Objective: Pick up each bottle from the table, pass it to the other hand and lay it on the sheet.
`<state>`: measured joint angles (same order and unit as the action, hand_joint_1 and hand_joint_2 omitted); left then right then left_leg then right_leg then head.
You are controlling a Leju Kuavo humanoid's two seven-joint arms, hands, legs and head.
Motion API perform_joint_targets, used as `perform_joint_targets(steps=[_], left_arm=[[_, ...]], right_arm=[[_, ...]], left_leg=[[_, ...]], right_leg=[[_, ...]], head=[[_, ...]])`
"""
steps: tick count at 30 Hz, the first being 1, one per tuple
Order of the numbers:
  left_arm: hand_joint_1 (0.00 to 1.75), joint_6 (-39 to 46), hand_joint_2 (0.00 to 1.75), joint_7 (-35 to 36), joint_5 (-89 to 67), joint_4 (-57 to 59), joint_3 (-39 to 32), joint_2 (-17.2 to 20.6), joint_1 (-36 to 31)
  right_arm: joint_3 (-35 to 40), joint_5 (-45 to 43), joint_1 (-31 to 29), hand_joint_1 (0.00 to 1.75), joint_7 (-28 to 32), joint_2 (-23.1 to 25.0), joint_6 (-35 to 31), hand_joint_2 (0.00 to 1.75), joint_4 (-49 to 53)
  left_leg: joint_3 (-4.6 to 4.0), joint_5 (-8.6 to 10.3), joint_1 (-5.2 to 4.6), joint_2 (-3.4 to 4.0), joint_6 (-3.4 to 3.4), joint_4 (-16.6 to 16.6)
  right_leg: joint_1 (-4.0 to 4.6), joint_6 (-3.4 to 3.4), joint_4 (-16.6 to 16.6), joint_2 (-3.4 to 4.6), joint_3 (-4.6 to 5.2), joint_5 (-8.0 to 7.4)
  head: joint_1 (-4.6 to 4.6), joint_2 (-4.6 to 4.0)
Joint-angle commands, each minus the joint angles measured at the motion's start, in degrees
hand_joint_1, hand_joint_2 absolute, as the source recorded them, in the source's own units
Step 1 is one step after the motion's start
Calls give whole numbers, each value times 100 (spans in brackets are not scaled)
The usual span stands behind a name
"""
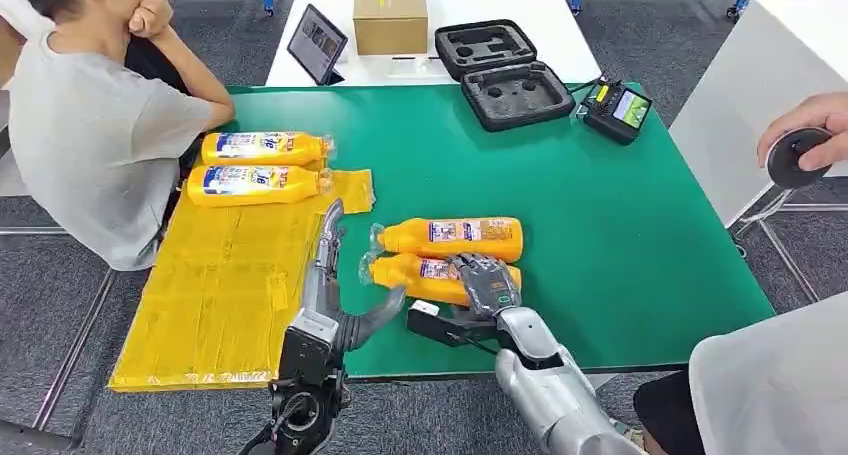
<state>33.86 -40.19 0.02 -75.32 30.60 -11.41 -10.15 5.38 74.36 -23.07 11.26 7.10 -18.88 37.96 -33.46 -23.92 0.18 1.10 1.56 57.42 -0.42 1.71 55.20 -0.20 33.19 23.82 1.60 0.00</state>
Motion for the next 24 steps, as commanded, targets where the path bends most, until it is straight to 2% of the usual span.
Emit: perform_joint_targets(steps=[1, 2, 3, 6, 8, 9, 10, 11, 12, 14, 15, 19, 24], left_arm=[[0, 39, 175, 19, 32, 459, -24, 12, -261], [0, 105, 175, 19, 10, 469, -21, -6, -272], [0, 155, 175, 19, 1, 435, -6, -2, -255], [0, 178, 175, 19, 62, 335, -35, -6, -194], [0, 353, 175, 19, 67, 11, -77, 8, -57], [0, 353, 175, 19, 67, 11, -77, 8, -57], [0, 480, 175, 19, 73, -157, -110, 7, 2], [0, 599, 175, 19, 120, -318, -184, -30, 63], [0, 599, 175, 19, 120, -318, -184, -30, 63], [0, 614, 175, 19, -54, -518, -502, -200, 196], [0, 614, 175, 19, -54, -518, -502, -200, 196], [0, 614, 175, 19, -54, -518, -502, -200, 196], [0, 614, 175, 19, -622, -1199, -1206, -613, 485]], right_arm=[[-168, -951, 347, 175, 805, -8, 614, 175, -541], [-317, -1379, 379, 175, 1127, 21, 869, 175, -456], [-366, -1668, 427, 175, 1397, 33, 967, 175, -328], [-408, -2057, 485, 175, 1680, 50, 1126, 175, -169], [-368, -2660, 654, 175, 2163, 47, 1267, 175, 239], [-368, -2660, 654, 175, 2163, 47, 1267, 175, 239], [-343, -2971, 748, 175, 2302, 69, 1309, 175, 500], [-312, -3331, 804, 175, 2407, 84, 1325, 175, 716], [-312, -3331, 804, 175, 2407, 84, 1325, 175, 716], [-270, -3753, 837, 175, 2385, 111, 1312, 175, 1020], [-270, -3753, 837, 175, 2385, 111, 1312, 175, 1020], [-270, -3753, 837, 175, 2385, 111, 1312, 175, 1020], [-162, -4329, 785, 175, 2181, 76, 754, 175, 1199]], left_leg=[[-13, -1, 5, -26, -10, 1], [5, -19, 4, -19, -3, -1], [-16, -10, 6, -33, -8, -6], [23, -27, 6, 7, -11, -2], [4, -29, 5, 13, -11, -12], [48, -47, 5, 34, -7, -7], [23, -31, 6, 13, -14, -12], [45, -27, 8, 17, -8, -2], [62, -37, 7, 27, -7, 3], [42, -32, 7, 15, -10, -2], [56, -42, 8, 29, -7, 3], [23, -37, 7, 13, -10, -2], [-10, -37, 8, 21, -8, 3]], right_leg=[[5, -6, -1, -18, 9, 8], [3, 4, -3, -13, -7, 22], [5, 2, -9, -24, 8, 14], [7, 3, -6, 12, -21, 20], [6, -2, -12, 13, -6, 9], [5, 1, -8, 28, -91, 18], [7, -2, -13, 11, -76, 7], [7, -2, -6, 14, -94, 11], [5, 0, 1, 24, -107, 19], [5, 0, -2, 20, -94, 18], [5, 3, 3, 35, -105, 23], [4, 4, -2, 25, -81, 24], [4, 4, 2, 33, -49, 25]], head=[[-2, 0], [-2, 0], [-2, 0], [-7, 0], [-2, 0], [-2, 0], [-2, 0], [-2, 0], [-2, 0], [-2, 0], [-2, 0], [-4, 0], [0, 0]])
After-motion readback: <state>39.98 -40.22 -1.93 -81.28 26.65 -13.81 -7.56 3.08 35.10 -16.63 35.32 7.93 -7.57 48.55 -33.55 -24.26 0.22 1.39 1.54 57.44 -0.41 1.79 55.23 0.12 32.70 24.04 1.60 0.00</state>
